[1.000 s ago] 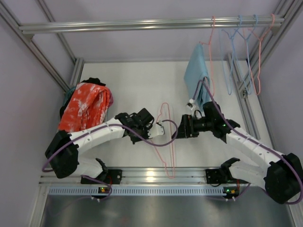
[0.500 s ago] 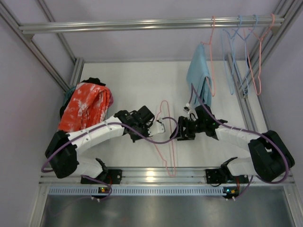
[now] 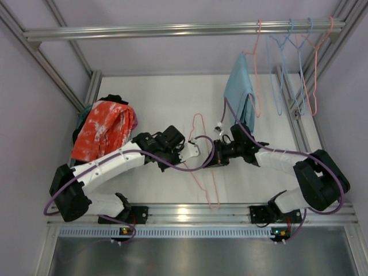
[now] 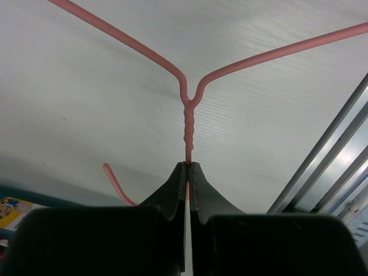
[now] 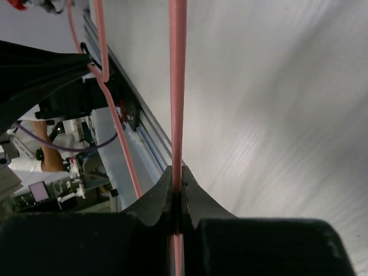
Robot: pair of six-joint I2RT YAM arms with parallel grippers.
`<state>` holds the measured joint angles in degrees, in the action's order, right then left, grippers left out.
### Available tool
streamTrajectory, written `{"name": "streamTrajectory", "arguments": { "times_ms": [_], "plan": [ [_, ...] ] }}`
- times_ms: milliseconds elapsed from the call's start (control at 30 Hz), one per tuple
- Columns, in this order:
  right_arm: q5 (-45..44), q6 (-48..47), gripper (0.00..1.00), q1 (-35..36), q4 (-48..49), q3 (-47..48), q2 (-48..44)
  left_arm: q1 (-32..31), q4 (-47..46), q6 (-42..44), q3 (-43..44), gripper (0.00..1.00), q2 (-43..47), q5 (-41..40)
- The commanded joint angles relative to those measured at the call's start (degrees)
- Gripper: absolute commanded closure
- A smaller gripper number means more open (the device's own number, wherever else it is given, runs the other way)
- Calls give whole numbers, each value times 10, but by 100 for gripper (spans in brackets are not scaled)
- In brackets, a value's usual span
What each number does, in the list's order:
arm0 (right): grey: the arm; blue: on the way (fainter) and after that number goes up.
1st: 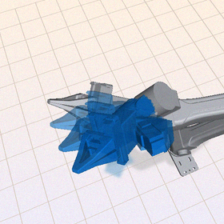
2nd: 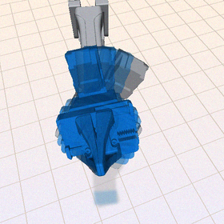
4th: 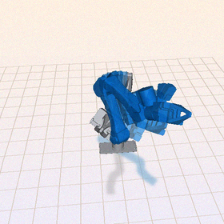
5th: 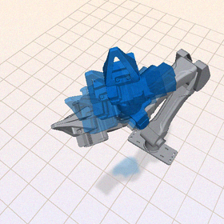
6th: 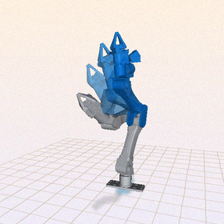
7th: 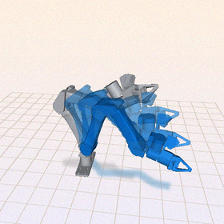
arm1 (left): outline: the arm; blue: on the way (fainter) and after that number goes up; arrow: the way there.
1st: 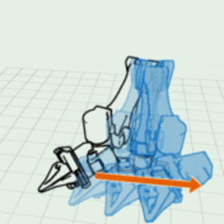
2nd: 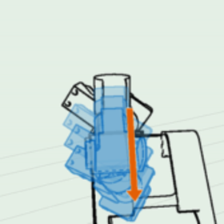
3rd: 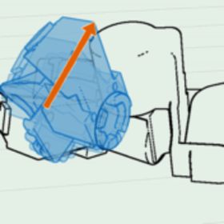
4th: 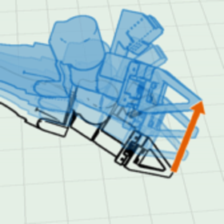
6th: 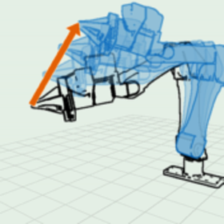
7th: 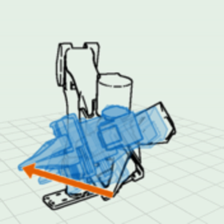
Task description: Remove the trousers from the hanger
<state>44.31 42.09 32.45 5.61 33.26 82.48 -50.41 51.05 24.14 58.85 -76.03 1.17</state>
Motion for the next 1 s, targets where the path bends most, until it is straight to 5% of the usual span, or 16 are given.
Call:
{"name": "streamTrajectory", "arguments": {
  "times_ms": [0, 133, 300, 367, 633, 733, 967],
  "plan": [
    [64, 0, 100, 8, 56, 41, -52, -1, -6, -38, 26, 100, 37, 21],
    [104, -9, 100, 7, 35, 59, -101, 35, -18, -86, 29, 93, 101, 78],
    [133, -71, 100, 1, -34, 137, -153, 143, -50, -126, 76, 37, 194, 253],
    [149, -120, 100, -5, -99, 164, -161, 179, -69, -163, 104, 29, 211, 285],
    [130, -277, 100, -10, -285, 258, -215, 283, -93, -297, 210, 16, 161, 453],
    [121, -299, 100, -10, -319, 274, -227, 299, -94, -321, 221, 12, 140, 579],
    [118, -335, 100, -9, -358, 310, -228, 293, -149, -381, 221, 10, 111, 620]
  ]
}}
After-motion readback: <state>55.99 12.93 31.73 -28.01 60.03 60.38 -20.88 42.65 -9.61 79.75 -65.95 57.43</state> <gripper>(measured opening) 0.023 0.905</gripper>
